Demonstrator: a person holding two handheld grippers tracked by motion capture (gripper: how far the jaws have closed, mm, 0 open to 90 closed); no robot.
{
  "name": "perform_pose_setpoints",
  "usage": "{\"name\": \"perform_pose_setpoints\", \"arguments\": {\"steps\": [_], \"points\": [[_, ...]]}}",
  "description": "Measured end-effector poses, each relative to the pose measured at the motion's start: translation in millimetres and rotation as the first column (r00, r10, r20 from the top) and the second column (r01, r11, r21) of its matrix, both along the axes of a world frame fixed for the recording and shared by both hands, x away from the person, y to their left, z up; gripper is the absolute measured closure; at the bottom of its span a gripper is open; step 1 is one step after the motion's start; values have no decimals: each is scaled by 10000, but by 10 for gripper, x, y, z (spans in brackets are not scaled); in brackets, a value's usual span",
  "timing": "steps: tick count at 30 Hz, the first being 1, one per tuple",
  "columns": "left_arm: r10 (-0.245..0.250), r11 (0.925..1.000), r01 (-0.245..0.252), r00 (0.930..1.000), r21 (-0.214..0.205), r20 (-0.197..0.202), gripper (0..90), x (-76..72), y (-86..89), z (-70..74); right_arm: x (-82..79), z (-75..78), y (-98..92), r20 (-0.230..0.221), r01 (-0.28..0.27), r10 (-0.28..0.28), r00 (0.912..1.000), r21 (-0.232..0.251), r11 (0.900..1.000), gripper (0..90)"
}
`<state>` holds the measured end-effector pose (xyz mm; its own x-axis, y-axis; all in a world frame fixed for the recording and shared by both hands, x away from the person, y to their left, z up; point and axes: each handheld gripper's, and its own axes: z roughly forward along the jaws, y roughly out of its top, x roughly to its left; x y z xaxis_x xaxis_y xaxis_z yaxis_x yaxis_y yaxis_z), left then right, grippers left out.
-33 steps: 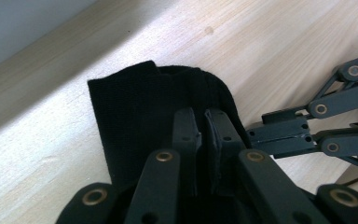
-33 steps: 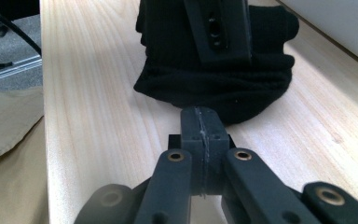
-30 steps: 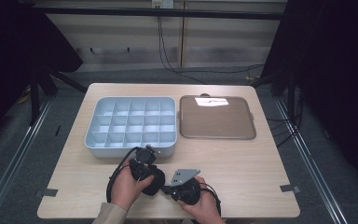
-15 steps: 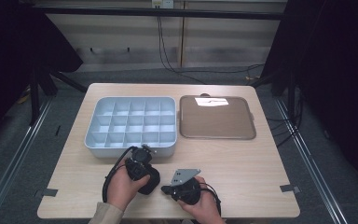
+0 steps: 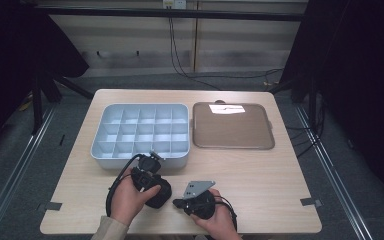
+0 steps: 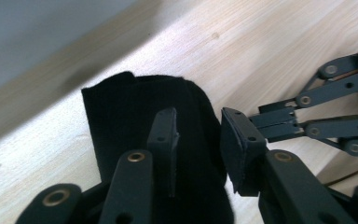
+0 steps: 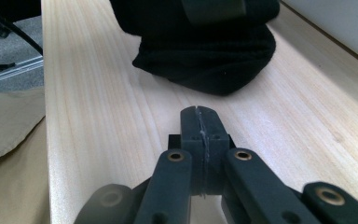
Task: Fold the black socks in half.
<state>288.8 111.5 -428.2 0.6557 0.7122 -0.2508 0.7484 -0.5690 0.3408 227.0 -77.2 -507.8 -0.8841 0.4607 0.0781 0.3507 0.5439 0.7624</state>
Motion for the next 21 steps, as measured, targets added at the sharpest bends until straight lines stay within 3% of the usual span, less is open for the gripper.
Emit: {"name": "perform_pose_setpoints", "arguments": {"steps": [9, 21], "points": [[219, 9996, -216, 9996, -155, 187, 631, 9, 69, 79, -2, 0, 3, -1, 3, -3, 10000, -1, 10000, 900], [429, 9990, -425, 9980, -101, 460, 485, 8, 123, 83, 1, -1, 3, 0, 11, -11, 10000, 11, 10000, 899]]}}
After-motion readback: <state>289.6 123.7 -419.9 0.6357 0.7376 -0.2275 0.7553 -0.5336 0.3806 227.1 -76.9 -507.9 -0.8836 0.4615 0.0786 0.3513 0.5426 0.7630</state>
